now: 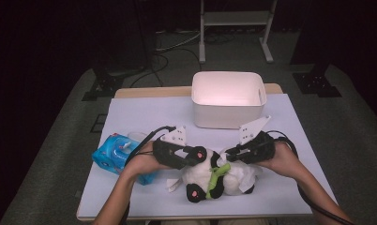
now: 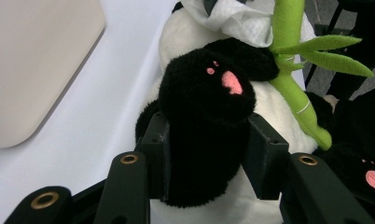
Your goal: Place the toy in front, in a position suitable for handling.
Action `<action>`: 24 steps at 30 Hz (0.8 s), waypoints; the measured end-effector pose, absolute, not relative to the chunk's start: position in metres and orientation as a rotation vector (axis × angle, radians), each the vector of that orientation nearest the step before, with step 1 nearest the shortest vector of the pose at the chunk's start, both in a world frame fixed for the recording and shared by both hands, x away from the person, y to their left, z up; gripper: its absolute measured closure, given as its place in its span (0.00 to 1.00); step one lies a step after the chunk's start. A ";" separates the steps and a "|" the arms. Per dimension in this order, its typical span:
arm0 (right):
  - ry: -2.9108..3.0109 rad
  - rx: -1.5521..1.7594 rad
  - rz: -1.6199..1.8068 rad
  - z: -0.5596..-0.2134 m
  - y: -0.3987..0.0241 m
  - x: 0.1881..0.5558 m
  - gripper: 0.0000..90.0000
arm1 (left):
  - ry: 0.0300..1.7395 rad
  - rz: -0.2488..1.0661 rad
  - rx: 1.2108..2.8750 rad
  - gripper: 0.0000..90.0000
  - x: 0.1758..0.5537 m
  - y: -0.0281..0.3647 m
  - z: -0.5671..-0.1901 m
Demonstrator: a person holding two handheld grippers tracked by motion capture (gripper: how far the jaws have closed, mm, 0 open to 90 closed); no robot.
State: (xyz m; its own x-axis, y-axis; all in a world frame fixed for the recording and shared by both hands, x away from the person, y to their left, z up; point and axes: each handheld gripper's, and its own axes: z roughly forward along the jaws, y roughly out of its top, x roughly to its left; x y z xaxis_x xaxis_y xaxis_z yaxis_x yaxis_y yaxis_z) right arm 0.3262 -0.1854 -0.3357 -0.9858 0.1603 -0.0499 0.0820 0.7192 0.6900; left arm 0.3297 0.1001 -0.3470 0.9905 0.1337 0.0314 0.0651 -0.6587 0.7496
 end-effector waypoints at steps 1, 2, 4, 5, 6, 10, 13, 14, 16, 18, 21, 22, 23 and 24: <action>2.807 0.207 1.134 -0.334 -0.188 0.327 0.77 | 0.138 0.105 2.289 0.64 0.330 0.100 -0.347; 2.809 0.228 1.148 -0.333 -0.191 0.326 0.76 | 0.138 0.104 2.290 0.64 0.330 0.100 -0.347; 2.802 0.238 1.143 -0.332 -0.196 0.325 0.71 | 0.139 0.104 2.293 0.63 0.330 0.100 -0.347; 2.801 0.251 1.135 -0.332 -0.199 0.324 0.66 | 0.142 0.103 2.296 0.64 0.331 0.099 -0.347; 2.805 0.283 1.143 -0.333 -0.204 0.324 0.62 | 0.141 0.103 2.297 0.63 0.331 0.099 -0.347; 2.800 0.318 1.172 -0.334 -0.215 0.323 0.55 | 0.138 0.104 2.302 0.63 0.331 0.099 -0.346; 2.811 0.346 1.173 -0.336 -0.222 0.321 0.53 | 0.135 0.102 2.305 0.63 0.331 0.099 -0.346; 2.812 0.345 1.165 -0.338 -0.224 0.321 0.52 | 0.132 0.103 2.307 0.63 0.331 0.099 -0.346; 2.819 0.354 1.156 -0.342 -0.228 0.321 0.51 | 0.133 0.101 2.307 0.63 0.331 0.099 -0.346; 2.817 0.373 1.157 -0.345 -0.232 0.320 0.50 | 0.131 0.104 2.308 0.63 0.330 0.099 -0.346; 2.818 0.412 1.167 -0.352 -0.240 0.322 0.47 | 0.129 0.105 2.308 0.63 0.330 0.099 -0.346; 2.826 0.433 1.167 -0.355 -0.242 0.323 0.47 | 0.127 0.105 2.308 0.63 0.330 0.099 -0.346; 2.830 0.448 1.166 -0.357 -0.244 0.324 0.47 | 0.127 0.105 2.307 0.63 0.330 0.099 -0.345; 2.831 0.459 1.173 -0.359 -0.244 0.324 0.48 | 0.127 0.105 2.305 0.63 0.329 0.098 -0.345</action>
